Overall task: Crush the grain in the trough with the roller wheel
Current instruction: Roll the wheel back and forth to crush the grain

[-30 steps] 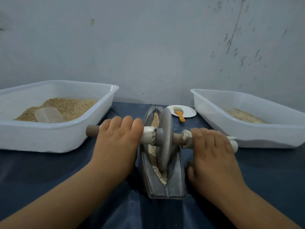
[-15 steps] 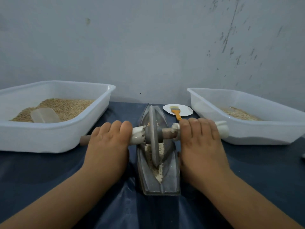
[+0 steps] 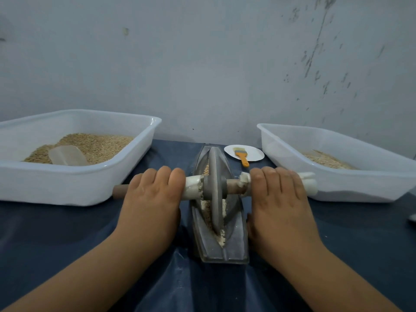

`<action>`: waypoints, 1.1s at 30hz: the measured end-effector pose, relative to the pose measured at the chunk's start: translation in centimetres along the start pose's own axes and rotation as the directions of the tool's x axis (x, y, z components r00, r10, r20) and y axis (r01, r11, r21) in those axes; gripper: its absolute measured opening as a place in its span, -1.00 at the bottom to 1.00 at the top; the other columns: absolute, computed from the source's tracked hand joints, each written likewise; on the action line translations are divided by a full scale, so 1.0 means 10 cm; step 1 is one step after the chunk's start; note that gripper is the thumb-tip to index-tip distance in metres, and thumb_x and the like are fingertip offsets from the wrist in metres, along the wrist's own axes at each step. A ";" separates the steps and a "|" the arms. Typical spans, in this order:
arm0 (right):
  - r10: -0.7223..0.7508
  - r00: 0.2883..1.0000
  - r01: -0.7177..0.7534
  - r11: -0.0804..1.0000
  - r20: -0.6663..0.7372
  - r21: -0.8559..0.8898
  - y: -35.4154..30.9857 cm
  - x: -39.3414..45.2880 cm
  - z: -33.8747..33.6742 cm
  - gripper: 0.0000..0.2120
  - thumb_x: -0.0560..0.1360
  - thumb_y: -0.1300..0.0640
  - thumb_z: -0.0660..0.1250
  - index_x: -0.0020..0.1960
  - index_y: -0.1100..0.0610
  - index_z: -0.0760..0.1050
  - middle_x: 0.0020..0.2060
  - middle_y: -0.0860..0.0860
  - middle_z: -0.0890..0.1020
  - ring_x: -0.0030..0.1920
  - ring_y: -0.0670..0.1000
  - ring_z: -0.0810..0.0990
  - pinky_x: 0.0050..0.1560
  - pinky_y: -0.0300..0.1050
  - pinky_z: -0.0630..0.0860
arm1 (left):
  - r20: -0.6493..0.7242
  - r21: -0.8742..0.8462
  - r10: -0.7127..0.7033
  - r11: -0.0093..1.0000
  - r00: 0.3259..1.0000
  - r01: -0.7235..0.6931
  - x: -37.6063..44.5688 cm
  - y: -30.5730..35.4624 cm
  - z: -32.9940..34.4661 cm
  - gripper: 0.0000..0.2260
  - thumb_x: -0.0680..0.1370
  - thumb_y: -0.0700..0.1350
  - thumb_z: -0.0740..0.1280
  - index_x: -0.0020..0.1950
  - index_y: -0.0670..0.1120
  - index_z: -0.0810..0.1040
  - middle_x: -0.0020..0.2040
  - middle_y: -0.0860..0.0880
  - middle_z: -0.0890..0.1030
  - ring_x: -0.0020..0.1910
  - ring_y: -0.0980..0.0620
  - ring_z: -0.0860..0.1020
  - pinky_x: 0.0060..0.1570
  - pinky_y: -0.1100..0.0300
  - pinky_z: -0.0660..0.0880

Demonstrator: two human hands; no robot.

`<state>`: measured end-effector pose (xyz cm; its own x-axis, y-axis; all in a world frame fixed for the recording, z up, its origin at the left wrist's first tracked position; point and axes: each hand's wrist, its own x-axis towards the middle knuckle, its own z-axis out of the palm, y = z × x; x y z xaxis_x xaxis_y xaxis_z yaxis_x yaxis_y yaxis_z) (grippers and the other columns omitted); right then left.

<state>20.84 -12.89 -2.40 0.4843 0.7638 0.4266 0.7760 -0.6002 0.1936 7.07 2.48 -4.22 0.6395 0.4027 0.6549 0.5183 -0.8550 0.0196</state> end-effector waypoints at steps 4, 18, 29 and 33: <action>-0.030 0.981 0.036 0.999 -0.190 0.028 0.06 -0.11 0.09 -0.36 0.24 0.21 0.37 0.32 0.31 0.43 0.16 0.23 0.49 0.19 0.32 0.46 0.36 0.30 0.33 | -0.077 0.005 0.031 1.000 0.997 -0.030 -0.14 -0.01 -0.02 -0.67 0.23 -0.31 0.45 -0.08 -0.12 0.47 -0.23 -0.05 0.40 -0.29 -0.08 0.36 -0.25 -0.04 0.38; -0.004 0.977 0.013 0.999 -0.212 0.041 0.09 -0.04 0.19 -0.33 0.19 0.26 0.45 0.29 0.31 0.46 0.12 0.22 0.52 0.10 0.29 0.50 0.27 0.28 0.41 | -0.056 0.013 0.065 0.998 0.996 -0.064 0.05 0.01 0.00 -0.71 0.24 -0.32 0.38 -0.09 -0.12 0.45 -0.24 -0.05 0.37 -0.28 -0.06 0.32 -0.23 0.01 0.33; -0.012 0.970 0.020 0.999 -0.242 0.033 0.16 -0.11 0.23 -0.32 0.17 0.26 0.43 0.30 0.31 0.45 0.09 0.22 0.52 0.08 0.29 0.49 0.25 0.21 0.34 | -0.088 0.056 0.079 0.996 0.993 -0.074 0.09 0.01 0.05 -0.73 0.23 -0.33 0.31 -0.11 -0.15 0.47 -0.25 -0.08 0.38 -0.30 -0.10 0.33 -0.25 -0.02 0.34; -0.009 1.000 0.008 0.999 -0.009 -0.046 0.05 0.11 0.13 -0.34 0.42 0.16 0.26 0.49 0.25 0.19 0.28 0.16 0.37 0.26 0.23 0.36 0.45 0.14 0.15 | 0.082 0.083 0.008 0.996 0.997 -0.015 0.23 0.01 0.07 -0.71 0.32 -0.27 0.33 -0.01 -0.09 0.40 -0.16 -0.04 0.38 -0.19 -0.06 0.34 -0.13 0.02 0.34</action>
<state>22.26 -12.06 -2.99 0.4739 0.7667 0.4332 0.7603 -0.6044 0.2379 8.97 3.48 -3.25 0.6880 0.4211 0.5910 0.5541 -0.8308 -0.0531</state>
